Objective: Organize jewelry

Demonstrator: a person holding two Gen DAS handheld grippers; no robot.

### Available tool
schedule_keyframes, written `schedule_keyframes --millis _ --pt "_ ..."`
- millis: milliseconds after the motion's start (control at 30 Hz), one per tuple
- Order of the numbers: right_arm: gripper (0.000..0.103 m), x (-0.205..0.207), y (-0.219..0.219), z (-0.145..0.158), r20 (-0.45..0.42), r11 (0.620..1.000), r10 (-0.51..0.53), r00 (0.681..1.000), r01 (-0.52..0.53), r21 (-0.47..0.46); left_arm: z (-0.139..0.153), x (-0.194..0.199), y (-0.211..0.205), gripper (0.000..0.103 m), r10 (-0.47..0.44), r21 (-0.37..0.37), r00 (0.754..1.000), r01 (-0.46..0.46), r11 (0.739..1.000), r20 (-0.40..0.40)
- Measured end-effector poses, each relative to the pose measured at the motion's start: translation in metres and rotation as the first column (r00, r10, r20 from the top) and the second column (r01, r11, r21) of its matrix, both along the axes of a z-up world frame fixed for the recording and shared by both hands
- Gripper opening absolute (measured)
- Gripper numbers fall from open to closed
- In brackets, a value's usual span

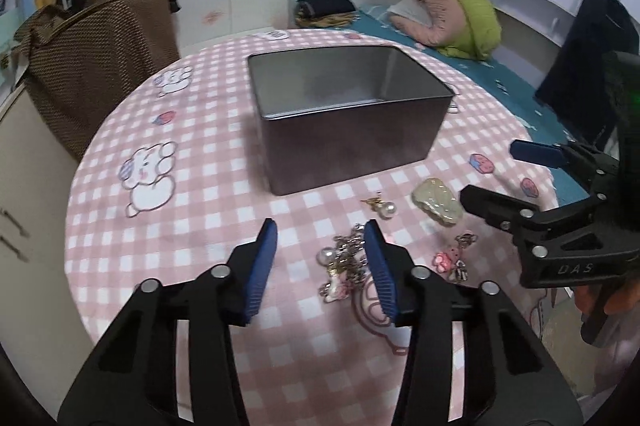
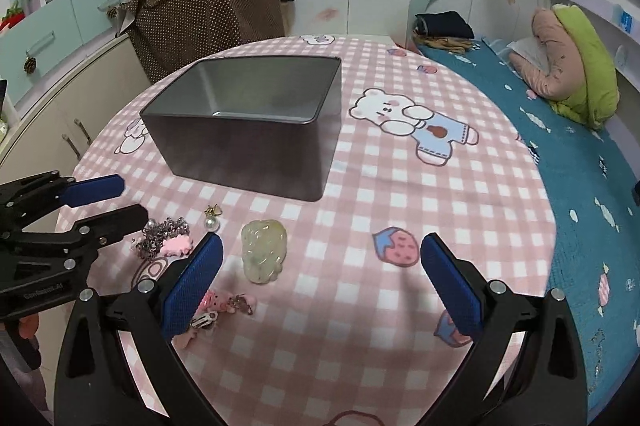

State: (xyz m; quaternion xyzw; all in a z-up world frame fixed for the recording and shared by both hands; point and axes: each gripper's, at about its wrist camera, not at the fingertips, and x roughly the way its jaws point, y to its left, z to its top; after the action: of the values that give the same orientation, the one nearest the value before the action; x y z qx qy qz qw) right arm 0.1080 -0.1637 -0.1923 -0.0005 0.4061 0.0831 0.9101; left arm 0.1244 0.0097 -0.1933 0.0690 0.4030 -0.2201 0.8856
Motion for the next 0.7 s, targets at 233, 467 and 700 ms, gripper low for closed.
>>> schedule_keyframes --millis 233,467,700 --pt "0.095 0.005 -0.004 -0.005 -0.018 1.000 -0.007 1.000 0.007 0.010 -0.010 0.005 -0.009 0.021 -0.049 -0.021 0.998 0.048 0.999 -0.034" --pt "0.095 0.008 -0.005 -0.007 -0.021 1.000 -0.008 1.000 0.008 0.014 -0.021 0.012 -0.013 0.021 -0.064 -0.007 0.995 0.064 0.998 -0.080" --pt "0.095 0.013 -0.002 -0.009 -0.031 1.000 0.008 0.999 -0.007 0.014 -0.022 0.008 -0.019 0.020 -0.098 0.042 0.993 0.101 0.994 -0.071"
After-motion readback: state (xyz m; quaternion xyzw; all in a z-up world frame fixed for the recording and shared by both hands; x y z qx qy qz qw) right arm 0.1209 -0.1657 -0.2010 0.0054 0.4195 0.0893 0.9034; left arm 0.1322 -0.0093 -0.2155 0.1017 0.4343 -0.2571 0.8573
